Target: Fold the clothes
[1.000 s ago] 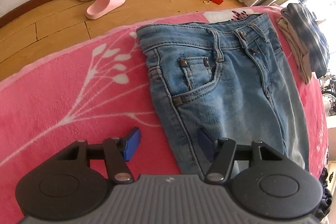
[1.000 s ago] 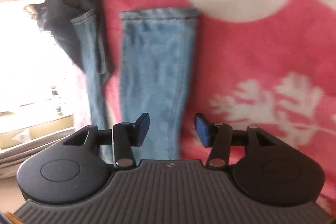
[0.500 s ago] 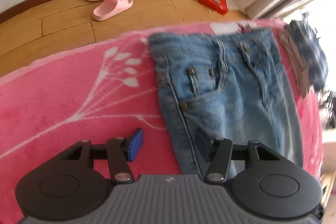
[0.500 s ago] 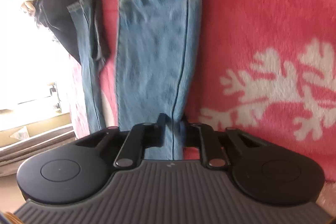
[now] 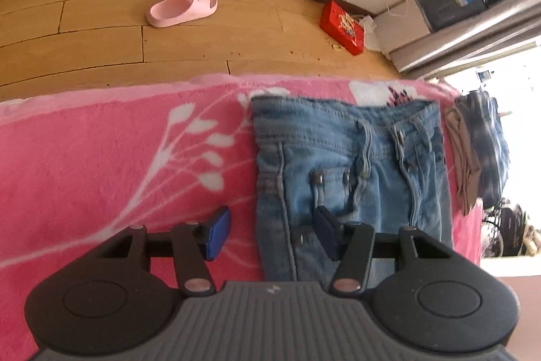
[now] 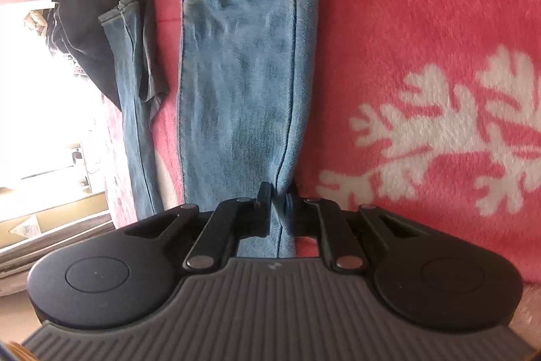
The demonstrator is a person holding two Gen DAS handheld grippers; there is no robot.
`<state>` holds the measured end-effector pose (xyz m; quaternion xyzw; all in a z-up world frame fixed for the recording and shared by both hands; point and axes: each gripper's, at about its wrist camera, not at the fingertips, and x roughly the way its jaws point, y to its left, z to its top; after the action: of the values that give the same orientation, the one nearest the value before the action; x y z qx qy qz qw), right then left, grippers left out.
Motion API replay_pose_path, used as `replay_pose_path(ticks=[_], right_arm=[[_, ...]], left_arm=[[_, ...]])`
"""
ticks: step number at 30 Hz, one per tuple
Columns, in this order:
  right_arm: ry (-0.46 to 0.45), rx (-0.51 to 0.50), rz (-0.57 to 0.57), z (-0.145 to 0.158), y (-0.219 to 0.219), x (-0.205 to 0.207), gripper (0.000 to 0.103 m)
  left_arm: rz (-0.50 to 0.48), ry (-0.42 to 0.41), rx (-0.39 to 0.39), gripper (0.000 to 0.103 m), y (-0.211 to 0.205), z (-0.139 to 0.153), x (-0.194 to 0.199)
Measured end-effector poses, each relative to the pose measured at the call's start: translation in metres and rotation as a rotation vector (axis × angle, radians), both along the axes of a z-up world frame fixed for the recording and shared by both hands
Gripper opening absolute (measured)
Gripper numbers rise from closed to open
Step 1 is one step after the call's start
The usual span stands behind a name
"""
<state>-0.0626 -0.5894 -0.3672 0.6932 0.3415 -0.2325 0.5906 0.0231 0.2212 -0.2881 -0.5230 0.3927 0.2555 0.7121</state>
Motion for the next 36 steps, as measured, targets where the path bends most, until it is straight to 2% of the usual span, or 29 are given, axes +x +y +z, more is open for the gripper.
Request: replay_pose_path(ticks=[4, 6, 8, 10, 13, 17, 24, 30, 36], right_arm=[[-0.004, 0.019, -0.021, -0.003, -0.002, -0.003, 0.008], [0.003, 0.006, -0.014, -0.001, -0.002, -0.002, 0.007], [0.025, -0.048, 0.016, 0.008, 0.0, 0.003, 0.007], [0.042, -0.113, 0.05, 0.019, 0.002, 0.009, 0.005], [0.014, -0.185, 0.055, 0.045, 0.005, 0.008, 0.003], [-0.021, -0.233, 0.052, 0.081, 0.005, 0.007, 0.002], [-0.076, -0.247, 0.091, 0.155, 0.035, 0.003, 0.002], [-0.041, -0.257, 0.074, 0.172, 0.036, -0.001, 0.002], [-0.113, -0.309, 0.07, 0.177, 0.022, 0.049, 0.002]], left_arm=[[-0.01, -0.01, 0.019, 0.052, 0.0, -0.005, 0.008], [-0.025, -0.002, 0.047, 0.04, -0.004, -0.004, 0.012], [-0.032, 0.001, 0.065, 0.025, -0.008, 0.0, 0.017], [-0.033, 0.001, 0.085, 0.018, -0.012, 0.009, 0.02], [-0.045, 0.021, 0.134, 0.012, -0.019, 0.033, 0.025], [-0.092, 0.03, 0.231, 0.011, -0.032, 0.076, 0.035], [-0.126, 0.048, 0.261, 0.01, -0.051, 0.126, 0.059], [-0.14, 0.073, 0.289, 0.01, -0.059, 0.133, 0.085], [-0.157, 0.072, 0.309, 0.01, -0.065, 0.136, 0.126]])
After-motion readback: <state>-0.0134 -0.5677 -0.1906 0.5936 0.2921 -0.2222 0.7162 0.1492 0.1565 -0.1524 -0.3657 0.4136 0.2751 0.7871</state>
